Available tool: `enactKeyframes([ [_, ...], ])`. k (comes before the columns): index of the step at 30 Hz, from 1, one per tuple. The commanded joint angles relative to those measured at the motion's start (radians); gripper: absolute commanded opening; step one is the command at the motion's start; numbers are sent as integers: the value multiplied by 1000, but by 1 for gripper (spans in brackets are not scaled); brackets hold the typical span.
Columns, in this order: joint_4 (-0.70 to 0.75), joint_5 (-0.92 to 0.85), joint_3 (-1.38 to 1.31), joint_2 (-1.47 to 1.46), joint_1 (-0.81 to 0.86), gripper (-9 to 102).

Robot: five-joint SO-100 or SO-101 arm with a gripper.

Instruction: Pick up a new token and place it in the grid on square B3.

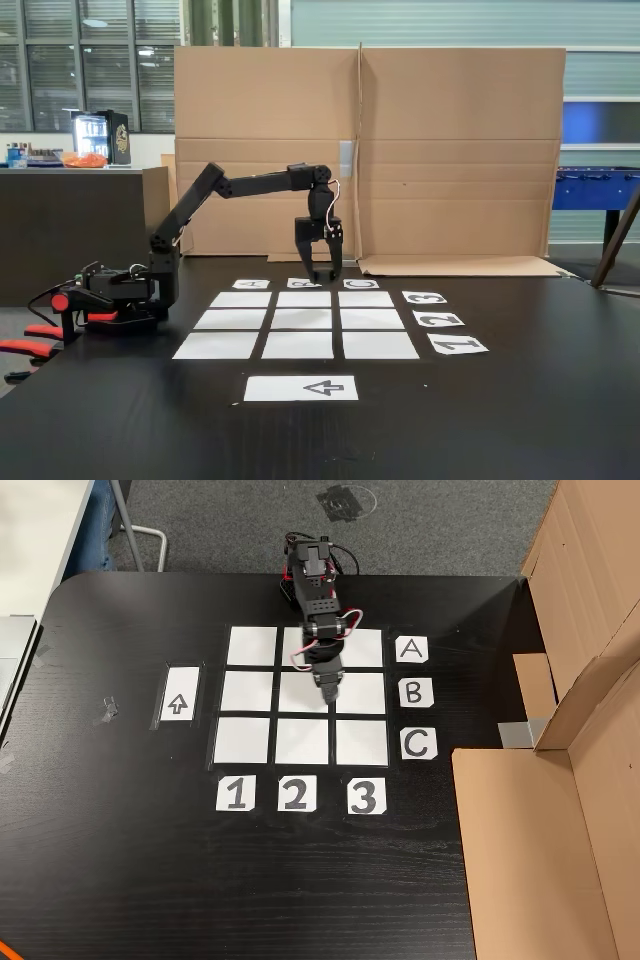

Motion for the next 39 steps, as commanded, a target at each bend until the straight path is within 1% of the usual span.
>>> enactKeyframes([
  [1, -12, 17, 0, 31, -52, 1],
  [12, -58, 51, 0, -71, -172, 1],
  [26, -77, 69, -54, -225, -201, 1],
  [29, -74, 67, -54, -230, -204, 17],
  [30, -74, 69, -54, -229, -204, 19],
  [39, -60, 78, -44, -207, -218, 25],
])
